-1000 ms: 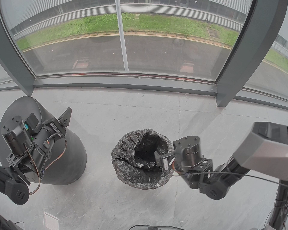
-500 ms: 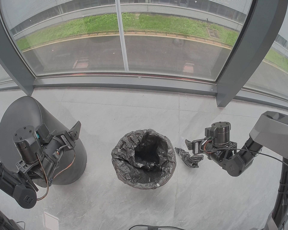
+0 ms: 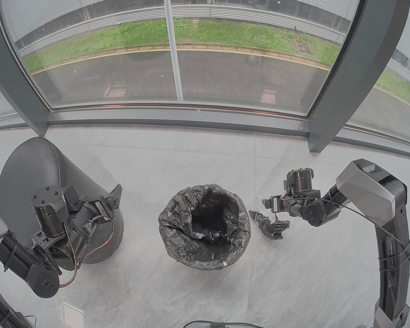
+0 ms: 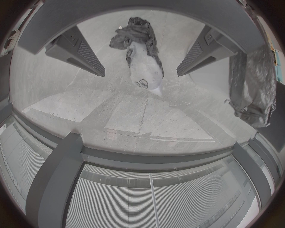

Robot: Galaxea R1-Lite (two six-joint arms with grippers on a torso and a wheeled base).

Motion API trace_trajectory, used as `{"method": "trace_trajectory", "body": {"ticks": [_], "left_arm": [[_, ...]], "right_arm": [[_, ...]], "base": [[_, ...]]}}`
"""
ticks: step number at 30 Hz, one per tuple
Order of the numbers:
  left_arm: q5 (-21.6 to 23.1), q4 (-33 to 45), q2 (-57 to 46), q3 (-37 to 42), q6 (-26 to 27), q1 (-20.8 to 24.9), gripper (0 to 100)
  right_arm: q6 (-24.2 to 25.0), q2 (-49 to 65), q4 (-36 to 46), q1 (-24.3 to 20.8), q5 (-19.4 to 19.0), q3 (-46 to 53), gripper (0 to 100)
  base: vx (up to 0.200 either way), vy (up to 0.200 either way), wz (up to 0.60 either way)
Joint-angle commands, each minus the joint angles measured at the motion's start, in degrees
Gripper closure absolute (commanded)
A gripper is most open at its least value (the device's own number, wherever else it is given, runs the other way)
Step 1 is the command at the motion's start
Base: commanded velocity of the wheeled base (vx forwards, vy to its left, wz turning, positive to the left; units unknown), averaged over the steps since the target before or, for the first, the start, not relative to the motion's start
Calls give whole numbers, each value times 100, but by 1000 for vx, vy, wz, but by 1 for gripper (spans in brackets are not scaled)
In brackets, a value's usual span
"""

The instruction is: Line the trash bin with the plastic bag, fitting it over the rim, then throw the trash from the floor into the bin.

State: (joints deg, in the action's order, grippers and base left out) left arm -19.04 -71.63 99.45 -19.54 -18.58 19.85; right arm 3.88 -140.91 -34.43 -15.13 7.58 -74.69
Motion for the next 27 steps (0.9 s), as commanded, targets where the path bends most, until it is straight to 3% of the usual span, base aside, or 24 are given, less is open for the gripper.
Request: {"method": "trace_trajectory", "body": {"ticks": [1,6,7,27], "left_arm": [[6,0,92,12,3,19,0],[-3,0,110,12,-5,19,0],[-3,0,145,12,-5,19,0],[-3,-9,259,3,-23,19,0]], "right_arm": [[-19,-745,938,63,-29,-1452,0],[-256,-1017,1360,10,50,-2093,0],[-511,-1237,1430,-8,121,-2419,0],[-783,-2274,1606,-96,384,-3614,0]], "base": [[0,0,0],[0,0,0],[0,0,0],[0,0,0]]}}
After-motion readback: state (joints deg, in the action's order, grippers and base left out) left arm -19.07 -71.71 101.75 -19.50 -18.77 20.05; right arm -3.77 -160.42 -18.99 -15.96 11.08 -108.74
